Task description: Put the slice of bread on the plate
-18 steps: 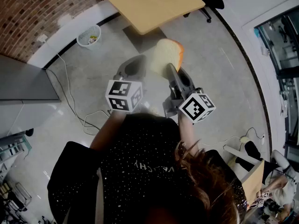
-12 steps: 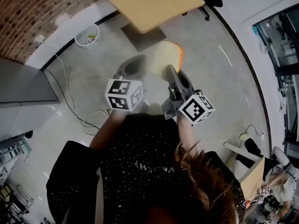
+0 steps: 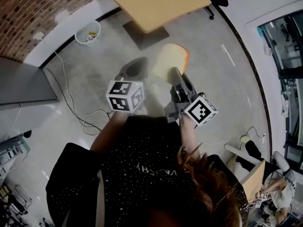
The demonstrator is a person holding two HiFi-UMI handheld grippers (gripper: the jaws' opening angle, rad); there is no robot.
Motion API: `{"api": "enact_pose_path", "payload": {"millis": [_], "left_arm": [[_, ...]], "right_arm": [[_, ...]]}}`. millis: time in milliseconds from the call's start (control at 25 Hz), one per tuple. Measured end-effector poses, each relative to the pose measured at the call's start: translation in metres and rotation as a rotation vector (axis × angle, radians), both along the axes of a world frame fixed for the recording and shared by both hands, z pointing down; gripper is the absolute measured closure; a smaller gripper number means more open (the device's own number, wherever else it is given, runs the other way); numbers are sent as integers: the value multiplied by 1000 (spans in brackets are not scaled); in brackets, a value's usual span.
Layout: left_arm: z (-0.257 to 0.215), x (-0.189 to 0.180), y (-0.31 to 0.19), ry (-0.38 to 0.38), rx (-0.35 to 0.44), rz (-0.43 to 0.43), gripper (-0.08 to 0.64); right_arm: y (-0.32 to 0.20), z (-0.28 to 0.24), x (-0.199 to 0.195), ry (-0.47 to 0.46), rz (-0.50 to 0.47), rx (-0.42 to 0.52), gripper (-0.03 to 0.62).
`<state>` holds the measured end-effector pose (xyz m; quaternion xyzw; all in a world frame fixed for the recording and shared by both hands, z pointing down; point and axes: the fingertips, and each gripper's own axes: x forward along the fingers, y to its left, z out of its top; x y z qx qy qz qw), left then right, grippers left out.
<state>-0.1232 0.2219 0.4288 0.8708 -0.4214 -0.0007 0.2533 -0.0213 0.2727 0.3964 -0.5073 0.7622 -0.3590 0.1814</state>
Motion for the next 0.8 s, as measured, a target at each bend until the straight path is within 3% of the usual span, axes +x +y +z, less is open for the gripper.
{"api": "enact_pose_path", "payload": {"millis": [320, 800], "left_arm": [[3, 22, -46, 0, -28, -28, 551], [3, 101, -134, -16, -37, -24, 551]], "right_arm": [[-49, 0, 22, -22, -30, -10, 494], [-141, 1, 104, -42, -28, -23, 494]]}}
